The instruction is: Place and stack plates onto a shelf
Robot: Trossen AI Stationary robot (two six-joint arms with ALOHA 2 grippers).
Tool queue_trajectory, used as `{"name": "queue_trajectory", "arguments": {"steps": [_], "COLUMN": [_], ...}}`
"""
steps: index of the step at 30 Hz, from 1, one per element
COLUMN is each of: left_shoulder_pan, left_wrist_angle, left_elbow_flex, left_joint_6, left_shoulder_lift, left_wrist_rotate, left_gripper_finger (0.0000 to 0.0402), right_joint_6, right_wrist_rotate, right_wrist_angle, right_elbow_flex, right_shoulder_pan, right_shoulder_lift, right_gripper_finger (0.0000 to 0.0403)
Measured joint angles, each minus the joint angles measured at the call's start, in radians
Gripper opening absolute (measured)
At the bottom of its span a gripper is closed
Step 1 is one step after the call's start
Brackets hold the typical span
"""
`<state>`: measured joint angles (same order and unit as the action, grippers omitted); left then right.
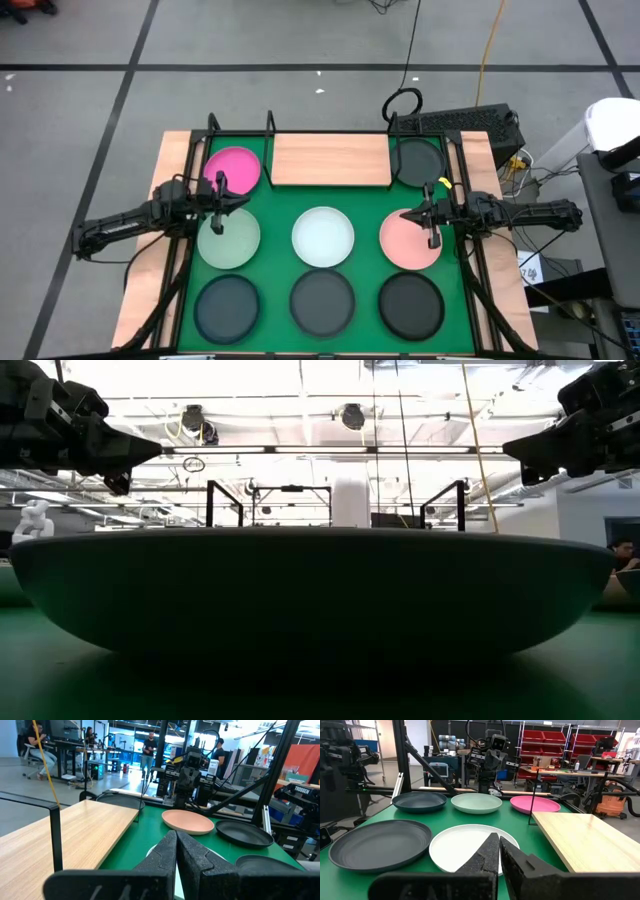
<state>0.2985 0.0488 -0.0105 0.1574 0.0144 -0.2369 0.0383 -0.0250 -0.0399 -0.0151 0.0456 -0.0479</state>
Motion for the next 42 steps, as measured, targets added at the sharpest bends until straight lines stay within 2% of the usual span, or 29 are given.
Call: {"name": "queue_trajectory", "arguments": {"steps": [16, 23, 42], "left_shoulder_pan": [0.0, 0.0, 0.0], "left_wrist_angle": [0.0, 0.0, 0.006], "left_elbow_flex": [0.0, 0.0, 0.0], "left_joint_6": [0.0, 0.0, 0.0], "left_shoulder_lift": [0.0, 0.0, 0.0], "left_wrist_rotate": [0.0, 0.0, 0.0], "left_gripper_finger": [0.0015, 0.0015, 0.0015], "right_joint_6": [0.001, 0.257, 0.288], "right_wrist_rotate": [0.0, -0.001, 0.0], "right_wrist_angle": [0.0, -0.014, -0.062], "right_elbow_flex": [0.0, 0.0, 0.0], "right_shoulder_pan": [0.0, 0.0, 0.0], "right_shoulder_lift": [0.0, 0.0, 0.0], "right_gripper_finger": [0.0, 0.0, 0.0]}}
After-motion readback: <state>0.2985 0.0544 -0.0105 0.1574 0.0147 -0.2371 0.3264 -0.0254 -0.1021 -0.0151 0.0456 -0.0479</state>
